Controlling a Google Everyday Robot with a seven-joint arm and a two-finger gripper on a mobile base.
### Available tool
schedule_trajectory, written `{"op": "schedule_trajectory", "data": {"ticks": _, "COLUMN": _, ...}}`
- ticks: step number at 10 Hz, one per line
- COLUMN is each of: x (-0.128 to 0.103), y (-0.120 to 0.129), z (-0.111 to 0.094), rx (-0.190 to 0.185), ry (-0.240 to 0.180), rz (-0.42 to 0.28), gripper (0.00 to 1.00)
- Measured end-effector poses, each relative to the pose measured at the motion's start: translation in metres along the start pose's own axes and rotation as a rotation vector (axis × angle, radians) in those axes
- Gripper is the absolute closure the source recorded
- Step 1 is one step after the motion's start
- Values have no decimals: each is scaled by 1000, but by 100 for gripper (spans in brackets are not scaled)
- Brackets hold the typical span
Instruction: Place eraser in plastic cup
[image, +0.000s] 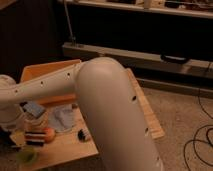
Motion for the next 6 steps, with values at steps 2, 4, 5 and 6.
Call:
{"op": "schedule_trajectory", "data": {"ticks": 2, "x": -2, "y": 3, "z": 9, "rx": -23, "ry": 29, "rz": -21, "gripper": 100}}
{"op": "schedule_trajectory", "data": {"ticks": 4, "x": -9, "y": 6, "z": 15, "rx": -37, "ry": 58, "rz": -46, "gripper": 100}}
{"op": "schedule_trajectory", "data": {"ticks": 5, "x": -12, "y": 7, "z": 18, "rx": -38, "ry": 74, "rz": -56, "gripper": 100}}
{"op": "schedule_trajectory", "data": {"ticks": 6, "x": -16, "y": 7, "z": 22, "rx": -36, "ry": 100, "rz": -62, "gripper": 100}}
